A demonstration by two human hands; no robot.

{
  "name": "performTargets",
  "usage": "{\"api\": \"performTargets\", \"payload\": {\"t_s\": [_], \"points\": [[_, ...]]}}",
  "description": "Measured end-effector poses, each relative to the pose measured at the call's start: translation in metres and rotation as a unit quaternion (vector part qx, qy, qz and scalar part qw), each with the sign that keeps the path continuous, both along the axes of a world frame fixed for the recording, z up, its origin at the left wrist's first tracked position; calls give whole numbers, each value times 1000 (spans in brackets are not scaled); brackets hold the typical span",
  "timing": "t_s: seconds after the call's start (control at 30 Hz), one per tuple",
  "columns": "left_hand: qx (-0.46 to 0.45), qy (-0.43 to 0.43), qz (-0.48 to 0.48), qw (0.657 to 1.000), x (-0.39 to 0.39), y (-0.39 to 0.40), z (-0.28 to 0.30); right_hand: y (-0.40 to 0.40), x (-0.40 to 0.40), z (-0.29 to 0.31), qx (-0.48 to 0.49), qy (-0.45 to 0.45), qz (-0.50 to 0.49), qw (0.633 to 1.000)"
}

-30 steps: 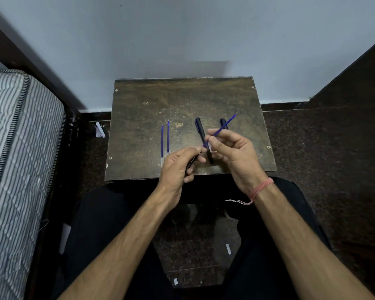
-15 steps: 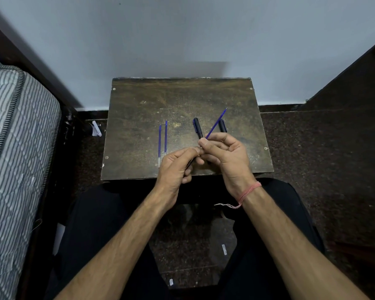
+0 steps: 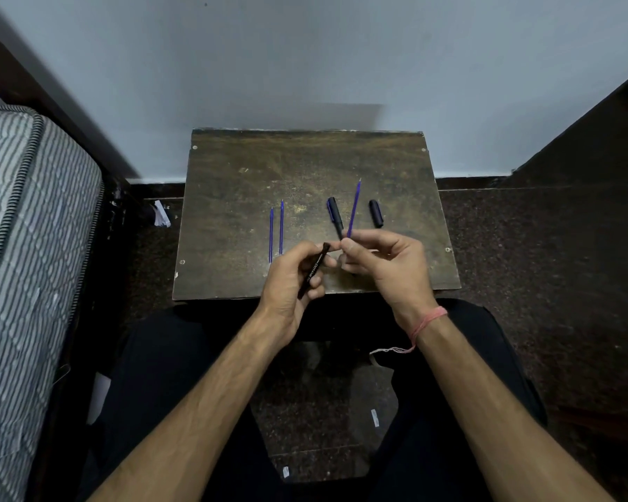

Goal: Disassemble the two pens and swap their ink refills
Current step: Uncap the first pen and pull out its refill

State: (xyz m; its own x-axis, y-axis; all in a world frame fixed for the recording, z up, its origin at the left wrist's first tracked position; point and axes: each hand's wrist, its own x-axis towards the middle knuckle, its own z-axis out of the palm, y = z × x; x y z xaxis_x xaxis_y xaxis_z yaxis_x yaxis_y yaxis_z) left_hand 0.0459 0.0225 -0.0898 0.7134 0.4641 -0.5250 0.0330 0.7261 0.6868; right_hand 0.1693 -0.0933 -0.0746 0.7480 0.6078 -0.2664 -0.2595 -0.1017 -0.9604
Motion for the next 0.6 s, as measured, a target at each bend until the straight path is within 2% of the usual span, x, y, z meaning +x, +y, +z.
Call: {"api": "performTargets", "payload": {"t_s": [0.1, 0.2, 0.33, 0.43, 0.6], "points": [[-6, 1, 0, 1000, -1, 0, 0, 0, 1, -1, -26, -46, 12, 999], [8, 1, -20, 1000, -1, -1, 0, -11, 24, 2, -64, -111, -48, 991], [8, -36, -19, 999, -1, 2, -3, -42, 60, 4, -266, -273, -132, 915], [-2, -48, -16, 999, 1, 2, -5, -48, 65, 6, -347, -288, -130, 883], [-3, -56, -15, 998, 1, 1, -8, -44, 65, 5, -391, -314, -104, 859]]}}
